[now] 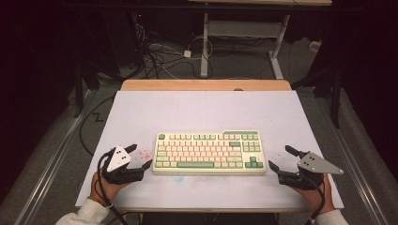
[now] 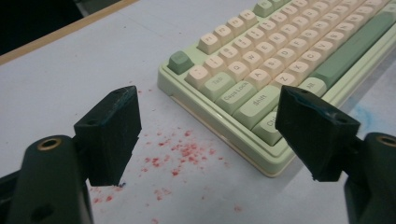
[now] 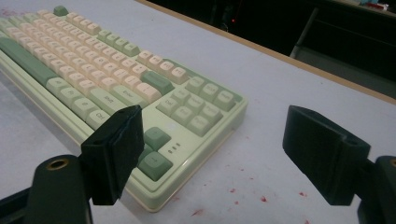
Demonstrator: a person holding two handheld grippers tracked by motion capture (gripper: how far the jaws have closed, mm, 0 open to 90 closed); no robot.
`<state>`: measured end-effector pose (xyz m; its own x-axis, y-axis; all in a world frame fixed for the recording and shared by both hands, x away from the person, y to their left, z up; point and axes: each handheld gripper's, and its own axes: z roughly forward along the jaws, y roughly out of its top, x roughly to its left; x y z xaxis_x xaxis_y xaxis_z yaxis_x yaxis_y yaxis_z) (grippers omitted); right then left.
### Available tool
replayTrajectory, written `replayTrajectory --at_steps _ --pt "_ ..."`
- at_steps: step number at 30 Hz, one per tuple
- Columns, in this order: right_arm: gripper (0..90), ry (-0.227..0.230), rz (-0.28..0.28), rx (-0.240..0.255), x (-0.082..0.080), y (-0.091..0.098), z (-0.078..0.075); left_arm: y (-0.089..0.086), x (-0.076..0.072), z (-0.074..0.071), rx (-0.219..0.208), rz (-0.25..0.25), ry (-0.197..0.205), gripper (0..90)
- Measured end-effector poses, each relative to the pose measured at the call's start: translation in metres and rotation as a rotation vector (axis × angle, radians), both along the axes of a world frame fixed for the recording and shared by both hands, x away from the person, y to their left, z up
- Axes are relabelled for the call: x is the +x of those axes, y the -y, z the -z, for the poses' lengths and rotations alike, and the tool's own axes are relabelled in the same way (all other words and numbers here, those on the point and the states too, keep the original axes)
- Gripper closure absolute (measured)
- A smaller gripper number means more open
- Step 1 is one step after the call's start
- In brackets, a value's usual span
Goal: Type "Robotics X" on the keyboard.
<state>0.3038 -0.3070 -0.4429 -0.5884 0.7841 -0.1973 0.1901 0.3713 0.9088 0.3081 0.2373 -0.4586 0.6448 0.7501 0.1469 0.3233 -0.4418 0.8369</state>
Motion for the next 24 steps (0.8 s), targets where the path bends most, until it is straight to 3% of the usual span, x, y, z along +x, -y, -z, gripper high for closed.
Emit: replayTrajectory --at_steps 5,17,20,22,24 --pt "21.8 0.0 0.004 -0.004 -0.001 0.001 0.0 -0.001 0.0 0.0 -0.011 -0.01 0.009 21.2" --pt "23.7 -0.002 0.003 -0.008 0.001 -0.003 -0.003 -0.003 -0.003 -0.001 0.01 -0.029 0.021 21.7" --pt "26.6 -0.001 0.006 -0.005 0.001 -0.005 -0.005 -0.001 -0.003 -0.002 0.015 -0.022 0.014 24.4" --pt "31.1 -0.024 0.006 0.012 0.003 -0.006 -0.006 0.0 -0.002 -0.005 0.003 -0.022 0.006 26.9" --pt "38.8 -0.033 -0.006 -0.001 0.004 -0.009 -0.007 0.0 -0.001 -0.005 0.004 -0.021 0.005 30.9"
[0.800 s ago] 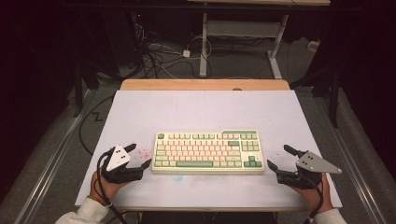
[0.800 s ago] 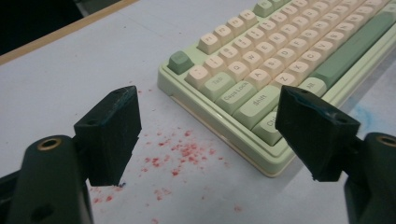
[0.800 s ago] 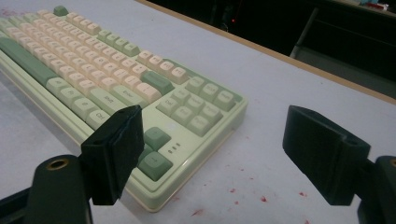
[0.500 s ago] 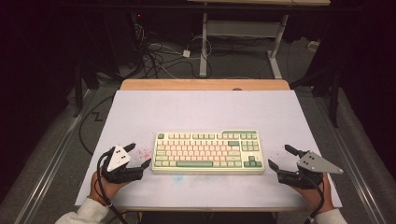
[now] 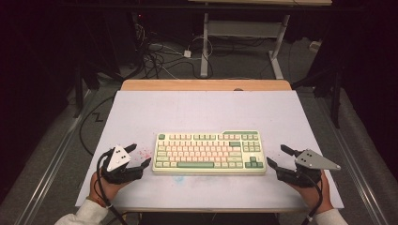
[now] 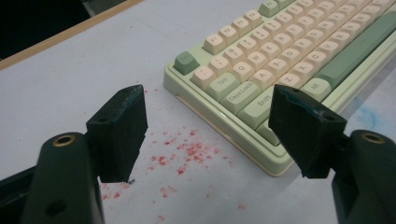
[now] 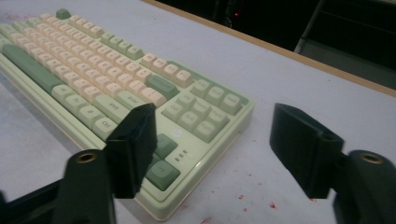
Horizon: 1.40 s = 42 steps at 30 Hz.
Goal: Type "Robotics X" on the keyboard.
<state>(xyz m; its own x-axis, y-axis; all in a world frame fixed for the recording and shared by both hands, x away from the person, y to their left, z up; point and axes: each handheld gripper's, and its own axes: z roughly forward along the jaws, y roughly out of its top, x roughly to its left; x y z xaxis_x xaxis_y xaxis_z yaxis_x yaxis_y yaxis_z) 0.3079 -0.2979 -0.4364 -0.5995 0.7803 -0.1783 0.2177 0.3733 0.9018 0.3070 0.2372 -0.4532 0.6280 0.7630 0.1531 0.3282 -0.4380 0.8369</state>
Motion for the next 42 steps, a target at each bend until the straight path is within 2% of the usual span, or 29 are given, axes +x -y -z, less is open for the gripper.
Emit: replayTrajectory --at_steps 2,3,5,6,12,15,21,28,34,42 --pt "46.4 0.005 -0.01 -0.018 0.001 -0.003 -0.001 0.001 0.002 -0.002 -0.004 0.0 -0.002 30.8" --pt "54.4 0.005 -0.021 -0.02 0.001 -0.004 -0.002 0.002 0.002 -0.002 -0.002 0.004 -0.005 31.2" --pt "60.3 0.005 -0.033 -0.027 0.001 -0.006 -0.004 0.003 0.002 -0.003 -0.009 0.004 -0.004 30.7" --pt "66.4 -0.001 -0.042 -0.028 0.001 -0.007 -0.005 0.003 0.003 -0.003 -0.007 0.005 -0.004 30.7" --pt "83.6 -0.024 -0.086 -0.049 0.003 -0.014 -0.008 0.008 0.007 -0.004 -0.007 0.013 -0.013 28.7" --pt "89.3 -0.035 -0.102 -0.06 0.005 -0.019 -0.008 0.013 0.009 -0.005 -0.003 0.028 -0.016 28.0" --pt "90.0 -0.049 -0.14 -0.084 0.008 -0.035 -0.01 0.025 0.013 -0.008 -0.009 0.062 -0.024 26.7" --pt "90.0 -0.065 -0.176 -0.114 0.013 -0.051 -0.009 0.033 0.016 -0.007 -0.003 0.079 -0.032 26.7" --pt "90.0 -0.098 -0.215 -0.152 0.022 -0.071 -0.004 0.04 0.019 -0.008 0.002 0.097 -0.041 26.6" --pt "90.0 -0.138 -0.231 -0.194 0.031 -0.088 0.006 0.043 0.02 -0.007 0.009 0.106 -0.046 26.6"
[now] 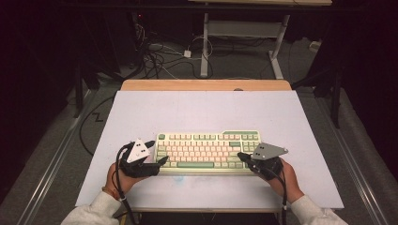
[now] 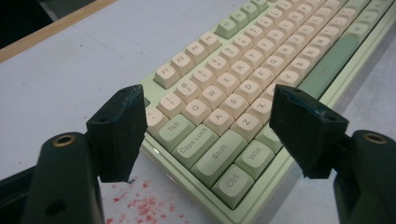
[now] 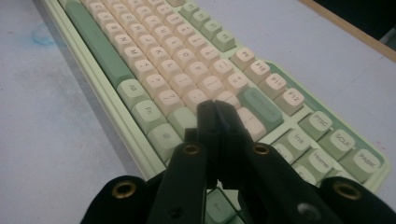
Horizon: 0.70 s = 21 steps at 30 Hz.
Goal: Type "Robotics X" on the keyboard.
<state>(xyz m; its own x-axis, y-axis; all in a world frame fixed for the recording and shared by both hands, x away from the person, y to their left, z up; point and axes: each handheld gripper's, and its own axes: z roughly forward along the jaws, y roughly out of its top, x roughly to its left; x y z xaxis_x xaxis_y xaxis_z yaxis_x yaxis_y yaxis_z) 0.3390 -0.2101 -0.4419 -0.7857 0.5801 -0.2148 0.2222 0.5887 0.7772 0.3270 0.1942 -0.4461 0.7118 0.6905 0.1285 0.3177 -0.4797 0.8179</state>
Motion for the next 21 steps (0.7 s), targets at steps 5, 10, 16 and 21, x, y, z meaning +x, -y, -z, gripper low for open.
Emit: replayTrajectory --at_steps 5,10,16,21 --pt "90.0 -0.018 -0.006 -0.031 0.005 -0.009 0.006 0.002 0.001 0.0 0.005 0.005 -0.001 26.6" --pt "90.0 -0.027 -0.007 -0.056 0.009 -0.015 0.01 0.003 0.001 0.0 0.011 0.012 -0.002 26.6" --pt "90.0 -0.036 0.001 -0.072 0.012 -0.017 0.013 0.004 0.001 0.0 0.013 0.016 -0.004 26.6" --pt "90.0 -0.035 0.006 -0.074 0.012 -0.017 0.014 0.003 0.001 -0.001 0.011 0.02 -0.006 26.8"
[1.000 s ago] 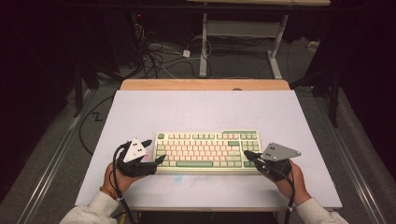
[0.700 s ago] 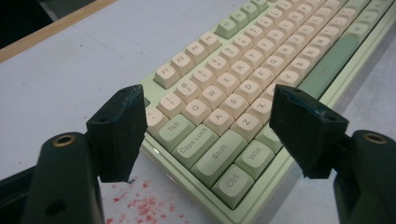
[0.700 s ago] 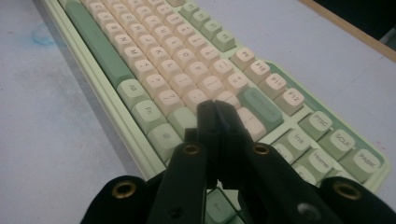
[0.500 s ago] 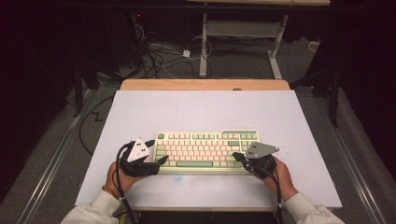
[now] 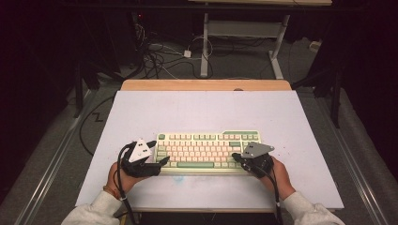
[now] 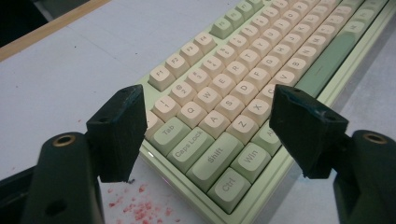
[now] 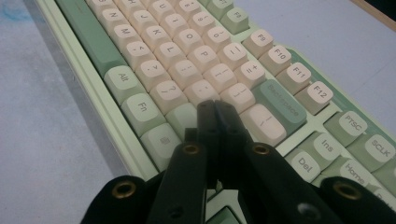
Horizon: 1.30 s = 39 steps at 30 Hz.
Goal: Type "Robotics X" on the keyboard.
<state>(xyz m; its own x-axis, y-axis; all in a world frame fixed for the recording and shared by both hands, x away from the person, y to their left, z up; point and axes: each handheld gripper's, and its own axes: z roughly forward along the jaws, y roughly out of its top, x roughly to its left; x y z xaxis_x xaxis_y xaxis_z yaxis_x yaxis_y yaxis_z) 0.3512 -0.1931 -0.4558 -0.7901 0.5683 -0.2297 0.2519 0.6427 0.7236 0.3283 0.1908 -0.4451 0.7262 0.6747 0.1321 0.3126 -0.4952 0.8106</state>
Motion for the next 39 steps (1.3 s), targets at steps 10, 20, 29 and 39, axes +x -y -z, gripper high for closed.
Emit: replayTrajectory --at_steps 10,20,29,39 --pt "90.0 -0.007 0.001 -0.009 -0.001 0.0 0.003 -0.001 0.002 -0.004 -0.03 0.014 -0.013 40.4" --pt "90.0 0.006 0.002 -0.014 -0.002 0.0 0.003 0.004 0.011 -0.011 -0.028 0.072 -0.052 87.3" --pt "90.0 0.008 0.008 -0.012 -0.003 -0.001 0.004 0.02 0.022 -0.017 0.017 0.096 -0.069 87.4" --pt "90.0 0.01 0.01 -0.009 -0.003 0.0 0.004 0.039 0.031 -0.019 0.056 0.124 -0.078 87.4"
